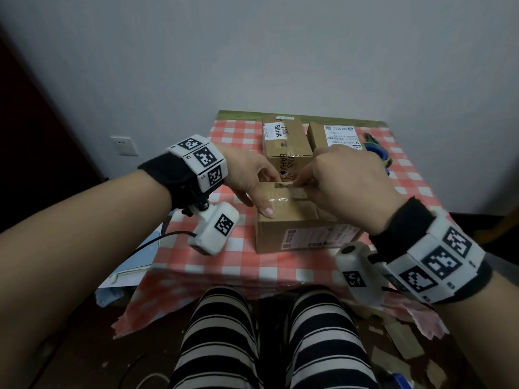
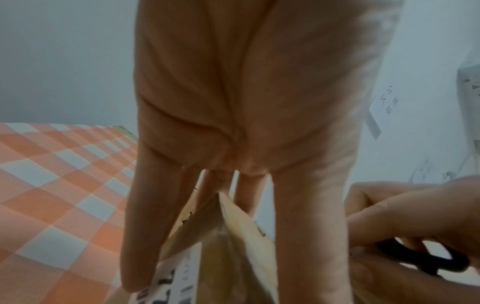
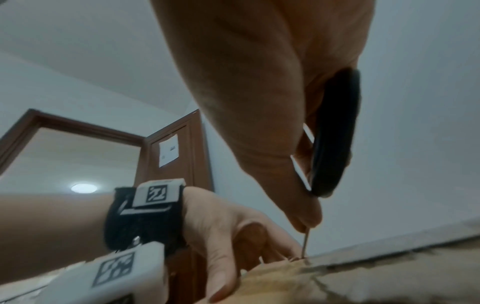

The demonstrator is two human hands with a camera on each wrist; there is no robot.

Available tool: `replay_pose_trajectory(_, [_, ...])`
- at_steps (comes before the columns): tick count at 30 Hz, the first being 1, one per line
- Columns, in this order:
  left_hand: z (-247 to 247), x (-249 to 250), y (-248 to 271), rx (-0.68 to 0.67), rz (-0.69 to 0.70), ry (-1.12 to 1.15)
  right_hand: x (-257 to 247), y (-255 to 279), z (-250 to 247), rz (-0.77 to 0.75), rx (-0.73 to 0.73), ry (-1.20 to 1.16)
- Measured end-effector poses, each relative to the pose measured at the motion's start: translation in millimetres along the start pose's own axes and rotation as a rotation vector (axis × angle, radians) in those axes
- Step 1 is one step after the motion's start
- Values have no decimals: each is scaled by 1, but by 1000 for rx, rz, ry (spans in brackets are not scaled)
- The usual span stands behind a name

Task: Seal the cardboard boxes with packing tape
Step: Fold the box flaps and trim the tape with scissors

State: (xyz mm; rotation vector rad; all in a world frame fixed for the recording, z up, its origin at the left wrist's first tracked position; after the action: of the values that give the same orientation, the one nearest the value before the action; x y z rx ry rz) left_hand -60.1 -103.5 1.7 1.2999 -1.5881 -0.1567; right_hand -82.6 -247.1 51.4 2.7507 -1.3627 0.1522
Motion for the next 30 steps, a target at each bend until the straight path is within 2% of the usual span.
replay_pose_trajectory(5, [-1,0,-2,7,3,1,-25,2,-6,37,-31,195])
replay_pose_trajectory(8, [0,-1,-2,-35,11,4,-39,8,-11,40,-55,209])
replay_pose_trajectory(16, [-4,-5,-6,-20,31,-59,-60,4,0,98,-108,241])
replay_pose_trajectory(30, [-7,-9,-7,-61,33,56,-14,-8,14,-30,73,133])
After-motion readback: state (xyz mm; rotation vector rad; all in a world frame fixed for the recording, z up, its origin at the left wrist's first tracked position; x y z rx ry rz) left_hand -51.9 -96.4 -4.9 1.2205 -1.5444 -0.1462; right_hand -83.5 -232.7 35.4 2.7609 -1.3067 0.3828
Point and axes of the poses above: each hand's wrist, its own y-axis away from the middle knuckle, its own z-axis out of the palm, x = y × z, the point moved 5 cm from there along -y, towards the middle knuckle, and after that the axes turned 13 degrees about -x, right-handed, at the moved point
